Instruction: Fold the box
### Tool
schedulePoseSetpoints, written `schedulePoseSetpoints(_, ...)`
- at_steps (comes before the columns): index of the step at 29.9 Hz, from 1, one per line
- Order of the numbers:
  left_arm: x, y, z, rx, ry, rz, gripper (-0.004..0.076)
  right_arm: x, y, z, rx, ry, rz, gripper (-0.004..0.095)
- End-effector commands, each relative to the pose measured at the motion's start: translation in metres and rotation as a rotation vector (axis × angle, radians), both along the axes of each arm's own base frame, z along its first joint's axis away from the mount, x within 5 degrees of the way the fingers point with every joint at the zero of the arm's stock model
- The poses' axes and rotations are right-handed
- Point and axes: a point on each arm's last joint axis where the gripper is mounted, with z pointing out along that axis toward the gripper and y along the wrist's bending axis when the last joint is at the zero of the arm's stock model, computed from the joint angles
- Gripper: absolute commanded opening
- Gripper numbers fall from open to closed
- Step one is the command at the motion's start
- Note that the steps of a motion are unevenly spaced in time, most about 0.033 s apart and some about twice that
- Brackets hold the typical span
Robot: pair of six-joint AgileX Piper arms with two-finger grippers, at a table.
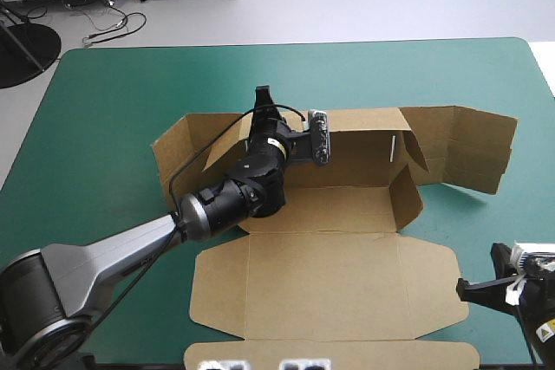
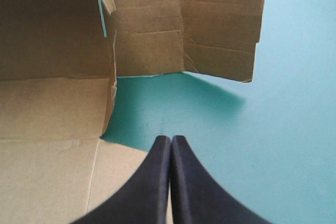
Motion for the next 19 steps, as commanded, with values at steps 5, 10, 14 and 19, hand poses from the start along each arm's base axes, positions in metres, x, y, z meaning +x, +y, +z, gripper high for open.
schedulePoseSetpoints(5, -0.026, 0.0, 0.026, -0.104, -0.128, -0.018, -0.001, 0.03, -0.004, 0.059, -0.022, -0.102, -0.031, -0.0019)
schedulePoseSetpoints(10, -0.035, -0.002, 0.031, -0.141, -0.131, -0.022, -0.001, 0.072, -0.004, 0.098, -0.024, -0.071, -0.03, -0.0019)
schedulePoseSetpoints(14, -0.04, -0.003, 0.032, -0.139, -0.131, -0.011, -0.001, 0.116, -0.003, 0.122, -0.003, -0.031, -0.015, -0.002)
schedulePoseSetpoints(19, -0.04, -0.003, 0.032, -0.14, -0.13, 0.003, -0.001, 0.174, 0.002, 0.142, 0.03, 0.029, 0.029, -0.002)
